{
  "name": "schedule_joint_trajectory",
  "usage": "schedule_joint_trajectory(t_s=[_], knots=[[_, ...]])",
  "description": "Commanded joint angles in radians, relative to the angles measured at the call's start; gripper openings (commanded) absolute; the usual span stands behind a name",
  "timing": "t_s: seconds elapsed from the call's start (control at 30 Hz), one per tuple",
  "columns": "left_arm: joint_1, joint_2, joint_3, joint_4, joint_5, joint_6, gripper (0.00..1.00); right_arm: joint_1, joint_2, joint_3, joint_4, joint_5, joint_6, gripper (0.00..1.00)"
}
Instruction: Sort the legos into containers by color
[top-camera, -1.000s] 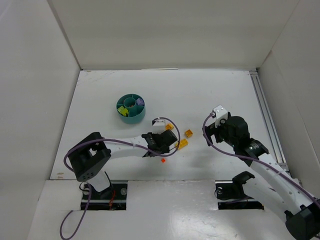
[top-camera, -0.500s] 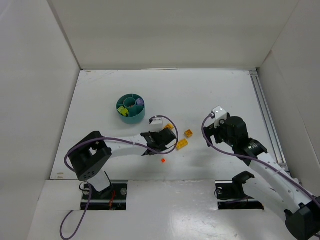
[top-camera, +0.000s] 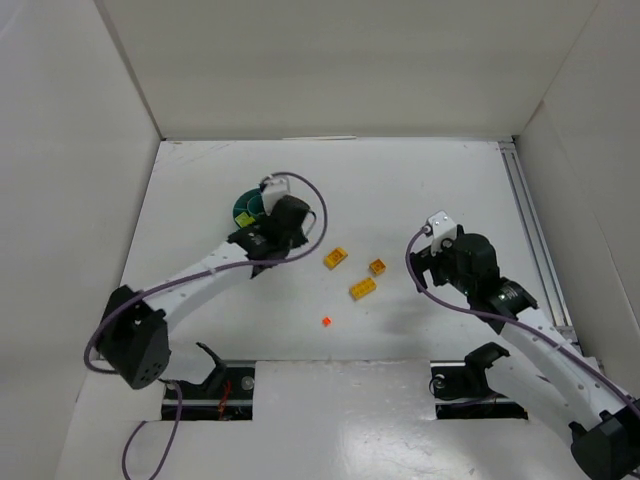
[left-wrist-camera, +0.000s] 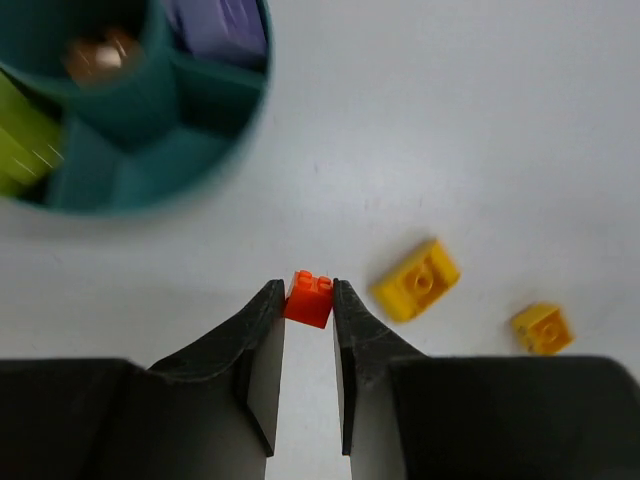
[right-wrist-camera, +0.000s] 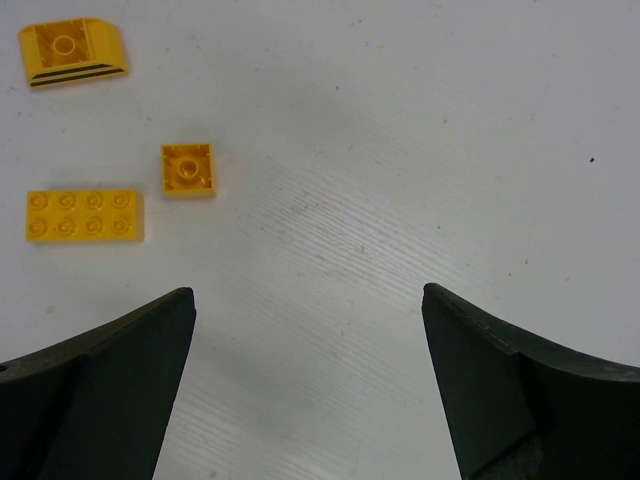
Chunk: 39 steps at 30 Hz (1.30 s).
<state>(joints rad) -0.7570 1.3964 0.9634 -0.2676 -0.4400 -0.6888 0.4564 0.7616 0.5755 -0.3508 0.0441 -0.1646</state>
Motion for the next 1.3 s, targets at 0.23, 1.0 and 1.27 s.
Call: schedule_joint_trajectory(t_s=[0.23,1.0,1.27], knots=[[0.490,-0.128,0.125,0.205,0.329,0.372,0.01,-0.021,0.083,0.122,0.050,0.071,-0.019,0.99],[0.617,0.217,0.245,0.189,0.415,0.446,0.02,-0.030,0.329,0.211,0.078,0.019,0.000,0.99],[0.617,0.228,0.255,0.189,0.405,0.446,0.20,-0.030,0.320,0.211,0.078,0.028,0.000,0.99]])
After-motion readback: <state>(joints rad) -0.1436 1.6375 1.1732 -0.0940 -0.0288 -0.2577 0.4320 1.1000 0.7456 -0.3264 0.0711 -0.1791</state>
